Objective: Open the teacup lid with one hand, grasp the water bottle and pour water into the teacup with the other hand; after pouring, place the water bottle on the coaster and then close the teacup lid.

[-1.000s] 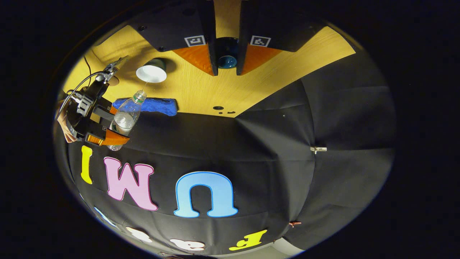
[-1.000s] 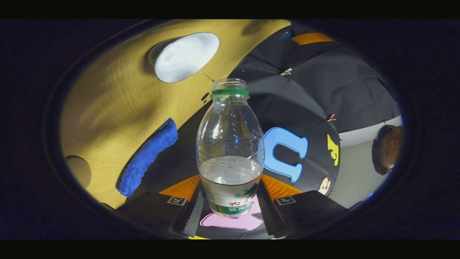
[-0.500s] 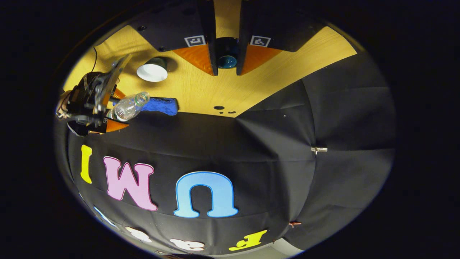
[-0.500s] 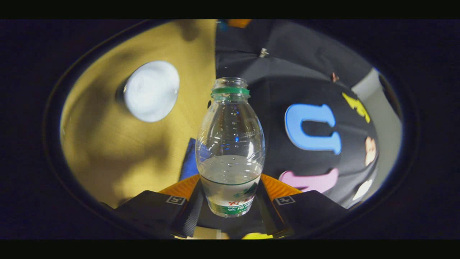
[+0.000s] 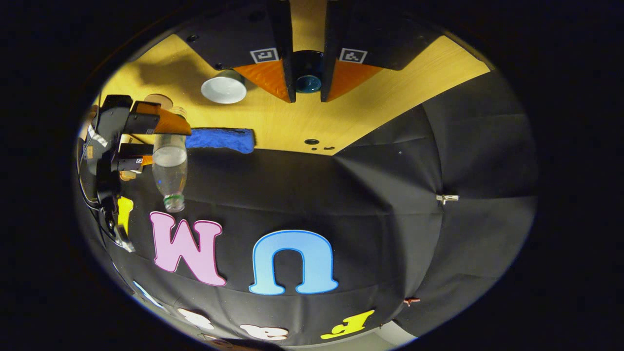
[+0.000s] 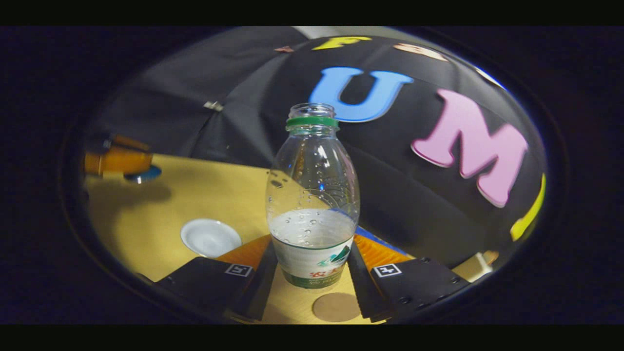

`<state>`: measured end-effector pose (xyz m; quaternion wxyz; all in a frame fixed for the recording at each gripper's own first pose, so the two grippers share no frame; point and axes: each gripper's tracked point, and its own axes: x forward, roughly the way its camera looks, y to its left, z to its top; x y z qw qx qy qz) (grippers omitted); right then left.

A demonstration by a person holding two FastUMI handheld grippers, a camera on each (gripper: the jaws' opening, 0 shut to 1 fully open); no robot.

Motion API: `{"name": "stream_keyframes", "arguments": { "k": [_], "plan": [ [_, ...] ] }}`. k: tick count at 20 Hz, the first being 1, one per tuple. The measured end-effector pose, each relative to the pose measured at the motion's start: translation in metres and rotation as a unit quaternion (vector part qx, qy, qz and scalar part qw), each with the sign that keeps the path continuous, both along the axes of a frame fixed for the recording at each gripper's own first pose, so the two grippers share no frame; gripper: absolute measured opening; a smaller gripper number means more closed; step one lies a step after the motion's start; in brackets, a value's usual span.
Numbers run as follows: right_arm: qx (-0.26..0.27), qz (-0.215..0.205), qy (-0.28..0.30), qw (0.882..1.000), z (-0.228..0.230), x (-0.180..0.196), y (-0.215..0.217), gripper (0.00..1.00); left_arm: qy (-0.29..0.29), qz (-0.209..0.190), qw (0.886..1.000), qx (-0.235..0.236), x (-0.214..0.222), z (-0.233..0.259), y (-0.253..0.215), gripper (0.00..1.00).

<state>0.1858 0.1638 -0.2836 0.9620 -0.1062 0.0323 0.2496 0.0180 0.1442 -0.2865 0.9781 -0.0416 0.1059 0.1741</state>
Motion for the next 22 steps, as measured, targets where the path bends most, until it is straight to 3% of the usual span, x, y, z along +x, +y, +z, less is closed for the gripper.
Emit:
{"name": "stream_keyframes", "arguments": {
  "k": [3, 6, 7, 13, 15, 20, 21, 22],
  "plan": [
    [0.098, -0.029, 0.028, 0.994, 0.0, 0.002, -0.024, 0.74, -0.003, -0.018, 1.0, 0.001, 0.018, 0.004, -0.014, 0.31],
    [0.139, -0.064, 0.049, 0.987, -0.01, 0.003, -0.039, 0.74, -0.007, -0.039, 0.999, 0.0, 0.034, 0.006, -0.03, 0.27],
    [0.146, -0.073, 0.055, 0.985, -0.011, 0.003, -0.04, 0.75, -0.008, -0.046, 0.999, 0.002, 0.039, 0.008, -0.035, 0.31],
    [0.185, -0.098, 0.088, 0.974, -0.013, 0.006, -0.034, 0.75, -0.007, -0.076, 0.997, 0.013, 0.061, 0.01, -0.061, 0.27],
    [0.184, -0.102, 0.092, 0.973, -0.015, 0.007, -0.034, 0.75, -0.007, -0.08, 0.997, 0.013, 0.064, 0.01, -0.065, 0.31],
    [0.183, -0.1, 0.106, 0.972, -0.021, 0.005, -0.034, 0.78, -0.003, -0.082, 0.997, 0.008, 0.065, 0.006, -0.068, 0.27],
    [0.179, -0.101, 0.107, 0.973, -0.021, 0.005, -0.035, 0.75, -0.002, -0.081, 0.997, 0.007, 0.066, 0.005, -0.068, 0.31],
    [0.177, -0.1, 0.107, 0.973, -0.023, 0.005, -0.035, 0.8, -0.002, -0.081, 0.997, 0.006, 0.065, 0.005, -0.067, 0.27]
  ]
}}
